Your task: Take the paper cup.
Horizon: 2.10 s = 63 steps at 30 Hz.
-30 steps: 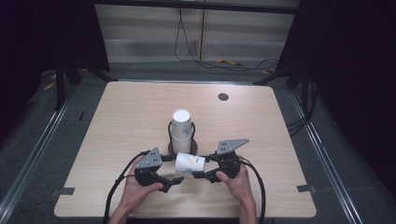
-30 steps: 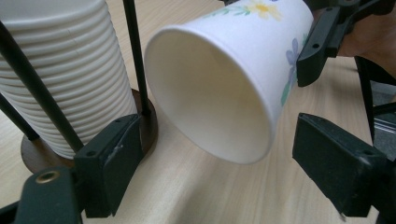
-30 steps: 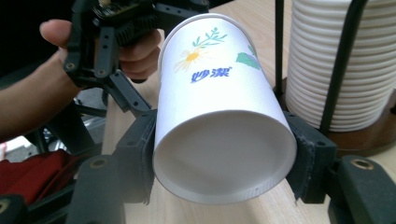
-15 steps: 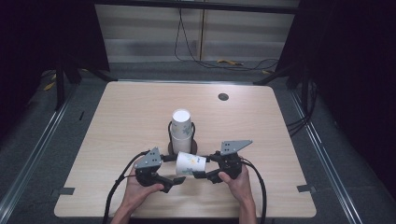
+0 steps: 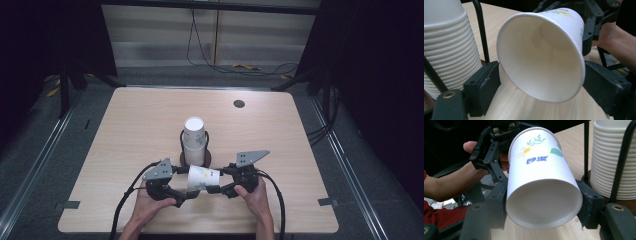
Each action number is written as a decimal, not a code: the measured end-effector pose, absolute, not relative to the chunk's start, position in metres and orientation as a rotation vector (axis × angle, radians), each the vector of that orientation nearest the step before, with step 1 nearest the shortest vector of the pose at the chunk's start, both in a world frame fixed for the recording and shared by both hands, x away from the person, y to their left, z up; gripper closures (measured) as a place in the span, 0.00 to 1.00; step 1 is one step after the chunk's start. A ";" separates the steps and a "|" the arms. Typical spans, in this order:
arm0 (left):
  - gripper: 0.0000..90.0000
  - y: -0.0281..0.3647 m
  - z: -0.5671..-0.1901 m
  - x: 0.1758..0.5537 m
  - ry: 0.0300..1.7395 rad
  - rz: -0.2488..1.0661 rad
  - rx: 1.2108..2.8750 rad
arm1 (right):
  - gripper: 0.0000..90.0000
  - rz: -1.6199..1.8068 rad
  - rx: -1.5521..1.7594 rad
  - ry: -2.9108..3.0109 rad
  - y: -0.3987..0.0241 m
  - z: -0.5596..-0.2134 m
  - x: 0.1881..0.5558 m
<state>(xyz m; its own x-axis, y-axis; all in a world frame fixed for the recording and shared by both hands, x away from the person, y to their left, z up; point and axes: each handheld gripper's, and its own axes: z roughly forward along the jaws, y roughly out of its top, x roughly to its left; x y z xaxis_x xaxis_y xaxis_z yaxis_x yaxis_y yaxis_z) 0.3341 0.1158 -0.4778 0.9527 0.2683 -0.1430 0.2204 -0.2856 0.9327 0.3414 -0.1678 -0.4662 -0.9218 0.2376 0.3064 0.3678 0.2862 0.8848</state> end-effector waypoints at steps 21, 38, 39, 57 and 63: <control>0.21 0.119 -0.476 0.338 0.335 0.003 1.825 | 0.40 -1.691 -0.530 -2.415 -0.162 -0.467 0.342; 0.27 0.124 -0.472 0.335 0.301 0.031 1.841 | 0.37 -1.669 -0.523 -2.423 -0.158 -0.468 0.343; 0.29 0.124 -0.472 0.335 0.299 0.028 1.833 | 0.36 -1.670 -0.528 -2.428 -0.158 -0.468 0.343; 0.31 0.125 -0.471 0.334 0.313 0.021 1.840 | 0.25 -1.661 -0.588 -2.495 -0.156 -0.468 0.341; 0.31 0.128 -0.469 0.335 0.327 0.027 1.842 | 0.18 -1.684 -0.632 -2.515 -0.157 -0.468 0.340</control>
